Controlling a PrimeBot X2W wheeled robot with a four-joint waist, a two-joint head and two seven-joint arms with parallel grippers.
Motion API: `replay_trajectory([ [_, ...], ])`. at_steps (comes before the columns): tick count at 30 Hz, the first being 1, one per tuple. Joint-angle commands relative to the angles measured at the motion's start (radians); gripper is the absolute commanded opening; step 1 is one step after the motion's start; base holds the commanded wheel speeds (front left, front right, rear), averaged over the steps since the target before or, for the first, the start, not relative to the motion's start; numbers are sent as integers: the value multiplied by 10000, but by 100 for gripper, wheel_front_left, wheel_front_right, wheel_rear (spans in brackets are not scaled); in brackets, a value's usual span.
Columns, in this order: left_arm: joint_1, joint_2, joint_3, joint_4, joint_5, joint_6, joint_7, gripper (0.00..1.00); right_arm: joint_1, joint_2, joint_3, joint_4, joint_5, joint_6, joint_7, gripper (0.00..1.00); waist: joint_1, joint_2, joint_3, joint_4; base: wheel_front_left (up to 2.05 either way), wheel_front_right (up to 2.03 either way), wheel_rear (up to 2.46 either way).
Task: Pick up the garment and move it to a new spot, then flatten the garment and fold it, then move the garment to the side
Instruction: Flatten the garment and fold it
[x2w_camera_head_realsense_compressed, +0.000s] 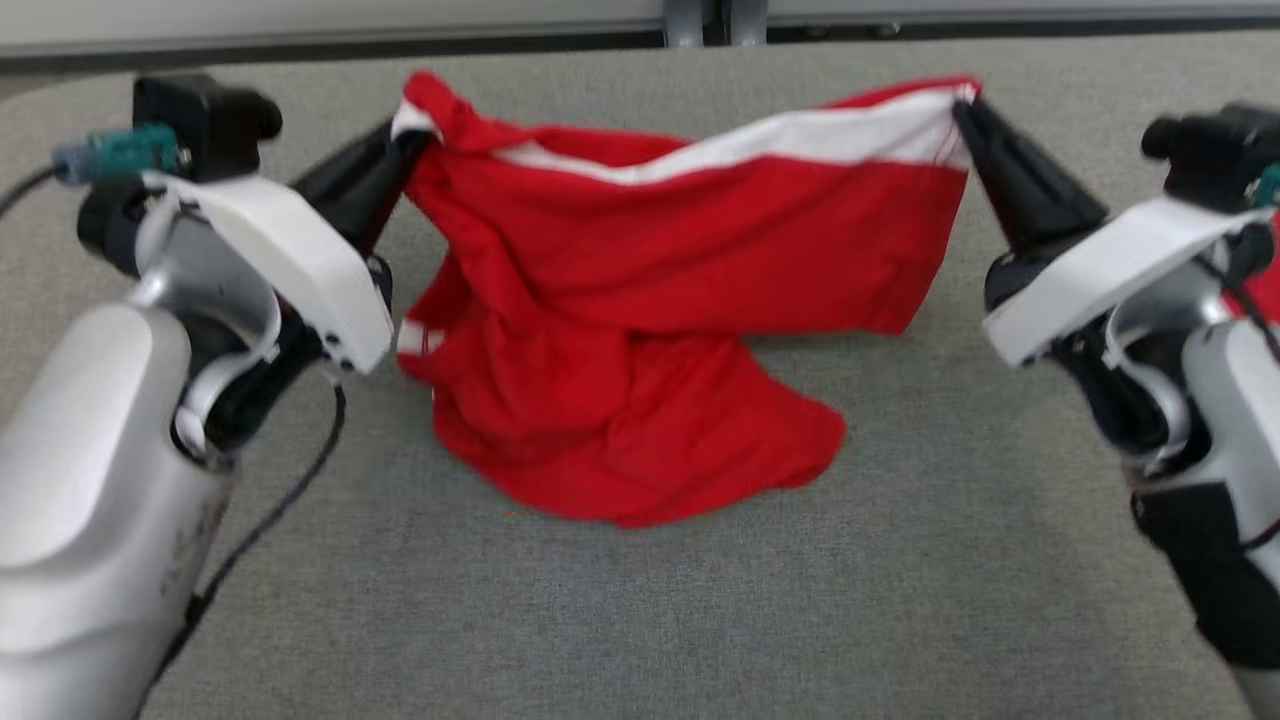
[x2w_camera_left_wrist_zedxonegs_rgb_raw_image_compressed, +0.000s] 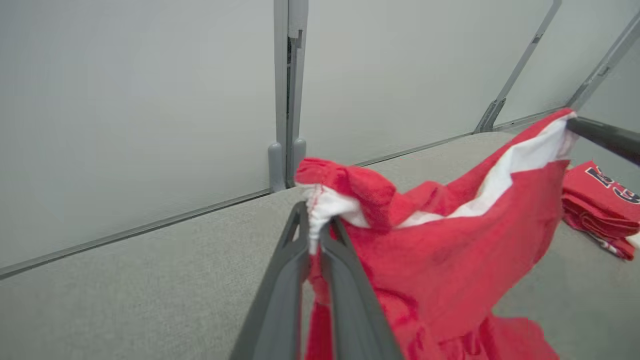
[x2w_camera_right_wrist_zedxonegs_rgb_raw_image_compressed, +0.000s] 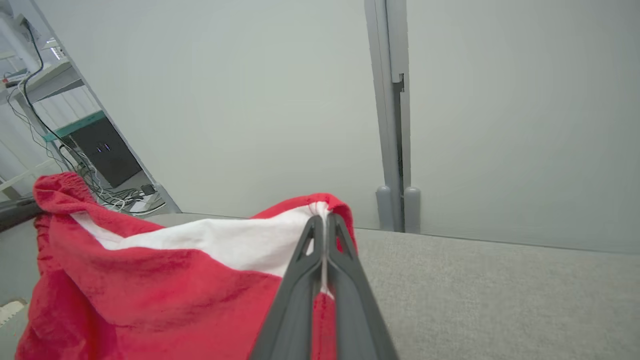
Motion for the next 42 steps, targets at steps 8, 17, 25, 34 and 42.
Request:
replay_trajectory([
  [8,-4444,720,-1607,2098,-715,-16,-786,0,-4347,-816,849,1537,980,3,-1121,0,0,0,2144,-34,0,0,0],
  [17,-7357,642,-2427,4134,-1847,-18,-1271,0,-7476,-1094,1914,3015,1574,3,-2113,0,0,0,2229,-284,0,0,0],
  [25,-8415,663,-3320,4832,-2952,-19,-1926,0,-8974,-1182,2899,3851,2299,3,-2707,0,0,0,2190,-322,0,0,0],
  [34,-6901,1003,-4862,4789,-4285,-19,-2141,0,-7618,-1288,4583,4121,3341,3,-2990,0,0,0,1739,-170,0,0,0],
  [42,-4707,1654,-5876,3962,-5580,-20,-2508,0,-5450,-1835,5866,3678,4382,3,-3100,0,0,0,614,-79,0,0,0],
])
